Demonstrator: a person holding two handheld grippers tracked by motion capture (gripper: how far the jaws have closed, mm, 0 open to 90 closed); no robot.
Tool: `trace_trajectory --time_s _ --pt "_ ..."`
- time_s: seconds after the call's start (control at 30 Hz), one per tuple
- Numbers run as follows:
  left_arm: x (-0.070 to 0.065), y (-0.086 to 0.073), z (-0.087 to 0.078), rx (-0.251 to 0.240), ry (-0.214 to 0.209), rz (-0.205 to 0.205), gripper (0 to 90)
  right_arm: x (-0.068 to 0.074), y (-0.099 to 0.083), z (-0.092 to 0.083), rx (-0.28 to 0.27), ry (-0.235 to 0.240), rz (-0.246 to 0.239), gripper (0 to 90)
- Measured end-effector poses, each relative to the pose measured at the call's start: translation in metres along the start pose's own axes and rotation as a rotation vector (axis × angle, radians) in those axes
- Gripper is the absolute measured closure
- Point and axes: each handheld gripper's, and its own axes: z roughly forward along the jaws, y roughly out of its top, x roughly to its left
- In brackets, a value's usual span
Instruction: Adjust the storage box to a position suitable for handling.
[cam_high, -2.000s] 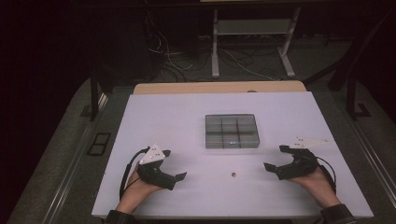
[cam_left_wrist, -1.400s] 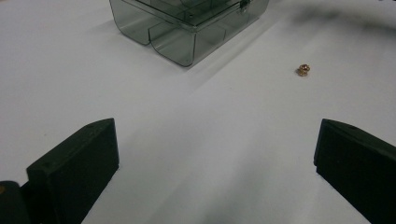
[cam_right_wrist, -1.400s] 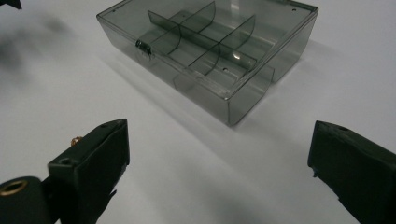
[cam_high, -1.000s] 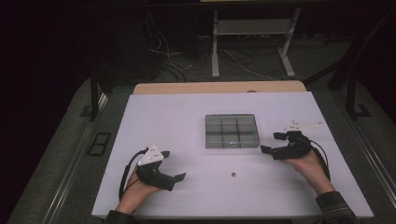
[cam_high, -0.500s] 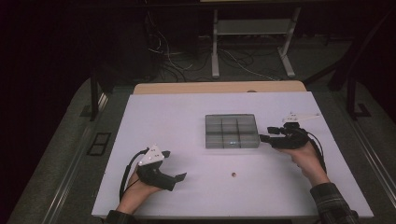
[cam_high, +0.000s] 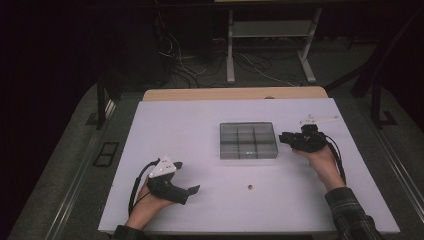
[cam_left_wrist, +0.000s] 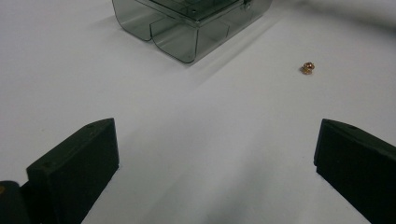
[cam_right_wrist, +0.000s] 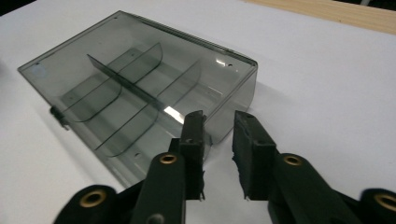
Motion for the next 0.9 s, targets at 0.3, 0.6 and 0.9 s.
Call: trace_trajectory --time_s 0.3,0.6,0.9 --pt "0.001 0.000 0.000 0.003 -0.004 -0.004 0.0 -0.009 0.000 0.010 0.017 -0.003 -0.002 89.3" --pt "0.001 0.000 0.000 -0.003 -0.002 -0.009 0.0 -0.015 -0.005 0.027 0.050 0.005 0.008 89.4" --pt "0.001 0.000 0.000 0.003 -0.006 -0.004 0.0 -0.014 -0.011 0.038 0.094 0.009 0.018 89.4"
